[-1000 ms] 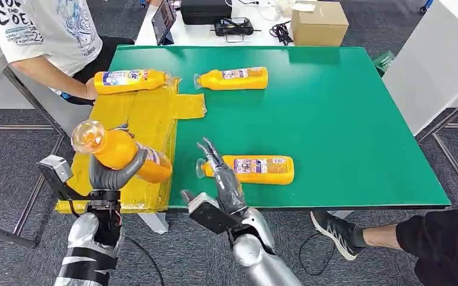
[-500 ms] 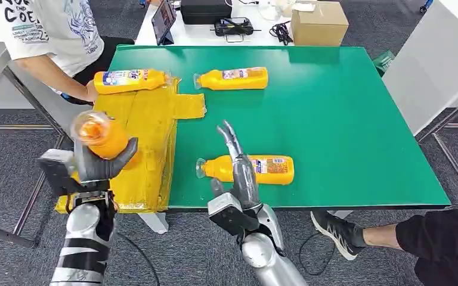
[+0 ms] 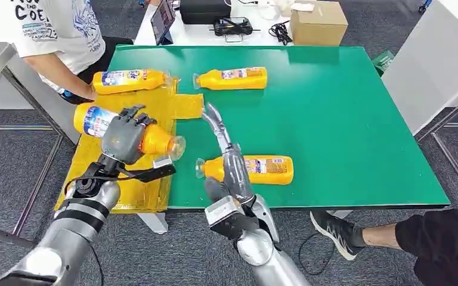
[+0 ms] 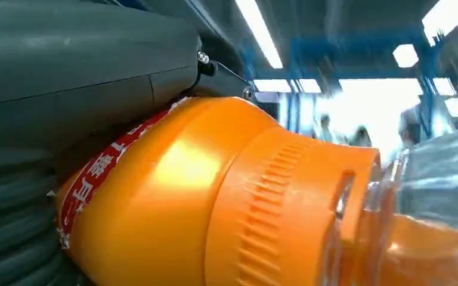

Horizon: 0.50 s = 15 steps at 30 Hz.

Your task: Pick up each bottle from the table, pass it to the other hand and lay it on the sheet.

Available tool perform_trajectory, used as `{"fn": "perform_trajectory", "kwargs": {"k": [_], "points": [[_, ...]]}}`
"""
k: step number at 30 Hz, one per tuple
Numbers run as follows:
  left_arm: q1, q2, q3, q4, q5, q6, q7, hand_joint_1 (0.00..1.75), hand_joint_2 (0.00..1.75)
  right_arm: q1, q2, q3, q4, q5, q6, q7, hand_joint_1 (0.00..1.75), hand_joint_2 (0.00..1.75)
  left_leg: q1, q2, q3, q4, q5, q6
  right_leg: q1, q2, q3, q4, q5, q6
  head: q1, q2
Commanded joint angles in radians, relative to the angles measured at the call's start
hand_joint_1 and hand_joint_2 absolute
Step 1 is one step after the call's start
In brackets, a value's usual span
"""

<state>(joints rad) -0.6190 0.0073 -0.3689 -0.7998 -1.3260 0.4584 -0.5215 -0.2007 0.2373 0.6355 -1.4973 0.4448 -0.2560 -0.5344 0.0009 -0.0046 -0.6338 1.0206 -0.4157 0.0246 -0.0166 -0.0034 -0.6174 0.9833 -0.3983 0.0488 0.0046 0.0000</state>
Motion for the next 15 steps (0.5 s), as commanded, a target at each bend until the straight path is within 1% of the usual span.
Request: {"fn": "perform_trajectory", "kwargs": {"k": [1, 3, 5, 7, 8, 9, 11, 12, 14, 15], "points": [[-0.12, 0.099, -0.103, 0.28, 0.048, -0.08, -0.021, 1.75, 1.75, -0.017, -0.053, 0.044, 0.036, -0.005, 0.021, -0.012, 0.0, 0.0, 0.001, 0.001, 0.006, -0.001, -0.002, -0.001, 0.001, 0.001, 0.006, -0.001, -0.002, -0.002, 0.0, 0.0], [-0.137, 0.098, -0.108, 0.303, 0.074, -0.148, -0.023, 1.75, 1.75, -0.018, -0.05, 0.043, 0.047, -0.001, 0.026, -0.02, 0.0, 0.0, 0.002, 0.001, 0.007, 0.0, -0.003, -0.002, 0.002, 0.001, 0.006, -0.001, -0.002, -0.002, 0.0, 0.0], [-0.177, 0.107, -0.114, 0.342, 0.104, -0.239, -0.03, 1.75, 1.75, -0.019, -0.049, 0.046, 0.052, 0.002, 0.033, -0.021, 0.0, 0.0, 0.001, 0.0, 0.002, 0.0, -0.001, -0.001, 0.002, 0.0, 0.002, -0.001, -0.001, -0.001, 0.0, 0.0], [-0.205, 0.119, -0.106, 0.359, 0.15, -0.311, -0.044, 1.75, 1.75, -0.021, -0.05, 0.05, 0.06, 0.004, 0.037, -0.021, 0.0, 0.0, 0.003, 0.0, 0.006, 0.001, -0.003, -0.002, 0.003, 0.0, 0.007, 0.0, -0.003, -0.003, 0.0, 0.0], [-0.22, 0.123, -0.108, 0.371, 0.163, -0.341, -0.041, 1.75, 1.75, -0.023, -0.051, 0.052, 0.066, 0.005, 0.039, -0.021, 0.0, 0.0, 0.002, 0.0, 0.001, 0.0, -0.001, -0.001, 0.002, 0.001, 0.001, -0.001, 0.0, -0.001, 0.0, 0.0], [-0.232, 0.128, -0.111, 0.376, 0.167, -0.357, -0.041, 1.75, 1.75, -0.024, -0.051, 0.053, 0.072, 0.004, 0.041, -0.02, 0.0, 0.0, 0.002, 0.0, 0.004, 0.001, -0.002, -0.002, 0.002, 0.001, 0.004, 0.0, -0.001, -0.002, 0.0, 0.0], [-0.264, 0.134, -0.123, 0.399, 0.18, -0.411, -0.038, 1.75, 1.75, -0.028, -0.05, 0.058, 0.089, 0.004, 0.046, -0.019, 0.0, 0.0, 0.002, 0.0, 0.001, 0.0, -0.001, -0.001, 0.002, 0.0, 0.001, -0.001, 0.0, -0.002, 0.0, 0.0], [-0.275, 0.138, -0.128, 0.403, 0.179, -0.422, -0.04, 1.75, 1.75, -0.032, -0.051, 0.063, 0.096, 0.004, 0.052, -0.019, 0.0, 0.0, 0.003, 0.0, 0.003, 0.001, -0.002, -0.002, 0.003, 0.0, 0.004, 0.0, -0.001, -0.003, 0.0, 0.0], [-0.287, 0.141, -0.131, 0.406, 0.18, -0.433, -0.038, 1.75, 1.75, -0.036, -0.049, 0.066, 0.109, 0.004, 0.054, -0.019, 0.0, 0.0, 0.002, 0.0, 0.001, 0.0, -0.001, -0.001, 0.002, 0.001, 0.001, -0.001, 0.0, -0.002, 0.0, 0.0], [-0.29, 0.139, -0.135, 0.412, 0.182, -0.441, -0.035, 1.75, 1.75, -0.04, -0.049, 0.069, 0.116, 0.003, 0.057, -0.019, 0.0, 0.0, 0.003, 0.001, 0.007, 0.001, -0.004, -0.002, 0.003, 0.002, 0.008, 0.0, -0.003, -0.004, 0.0, 0.0]]}}
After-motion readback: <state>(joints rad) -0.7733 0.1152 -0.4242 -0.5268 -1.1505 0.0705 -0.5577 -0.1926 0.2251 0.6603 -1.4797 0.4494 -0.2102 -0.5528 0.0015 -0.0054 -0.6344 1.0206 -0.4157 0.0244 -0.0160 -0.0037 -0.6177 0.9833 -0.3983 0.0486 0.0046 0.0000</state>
